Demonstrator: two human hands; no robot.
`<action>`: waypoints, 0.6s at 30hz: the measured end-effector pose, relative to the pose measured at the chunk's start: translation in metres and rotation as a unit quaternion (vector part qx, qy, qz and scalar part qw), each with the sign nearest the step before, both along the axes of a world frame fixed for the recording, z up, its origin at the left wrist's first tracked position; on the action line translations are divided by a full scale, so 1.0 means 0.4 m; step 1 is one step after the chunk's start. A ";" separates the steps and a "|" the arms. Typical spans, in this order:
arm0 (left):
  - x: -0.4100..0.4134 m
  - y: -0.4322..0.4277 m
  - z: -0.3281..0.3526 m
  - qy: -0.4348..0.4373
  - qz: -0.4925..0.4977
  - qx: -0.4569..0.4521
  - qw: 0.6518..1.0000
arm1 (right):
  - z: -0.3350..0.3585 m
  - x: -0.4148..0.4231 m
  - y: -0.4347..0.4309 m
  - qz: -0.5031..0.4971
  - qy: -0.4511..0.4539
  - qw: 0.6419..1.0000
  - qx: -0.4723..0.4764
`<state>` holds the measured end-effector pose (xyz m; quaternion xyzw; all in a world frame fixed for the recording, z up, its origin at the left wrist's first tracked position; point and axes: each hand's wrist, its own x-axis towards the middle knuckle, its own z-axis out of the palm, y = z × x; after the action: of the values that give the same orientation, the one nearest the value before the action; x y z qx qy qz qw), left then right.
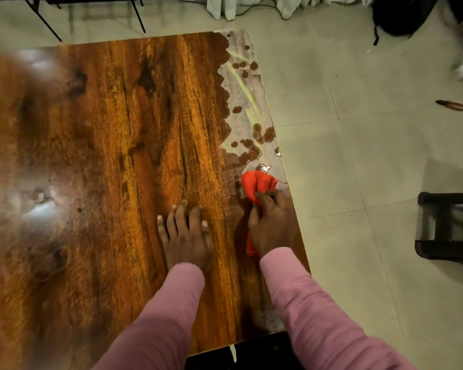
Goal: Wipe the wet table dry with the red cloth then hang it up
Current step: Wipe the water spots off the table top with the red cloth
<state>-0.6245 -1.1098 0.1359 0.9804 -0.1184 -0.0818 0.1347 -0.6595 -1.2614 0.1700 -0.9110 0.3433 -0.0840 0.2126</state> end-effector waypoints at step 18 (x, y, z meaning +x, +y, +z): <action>0.267 -0.131 -0.056 -0.016 0.010 0.003 1.000 | -0.027 0.134 0.013 0.014 0.003 1.000 0.023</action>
<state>-0.5178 -1.1621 0.1136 0.9830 -0.1107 -0.0650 0.1310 -0.6060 -1.2564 0.1592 -0.9107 0.3332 -0.0705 0.2336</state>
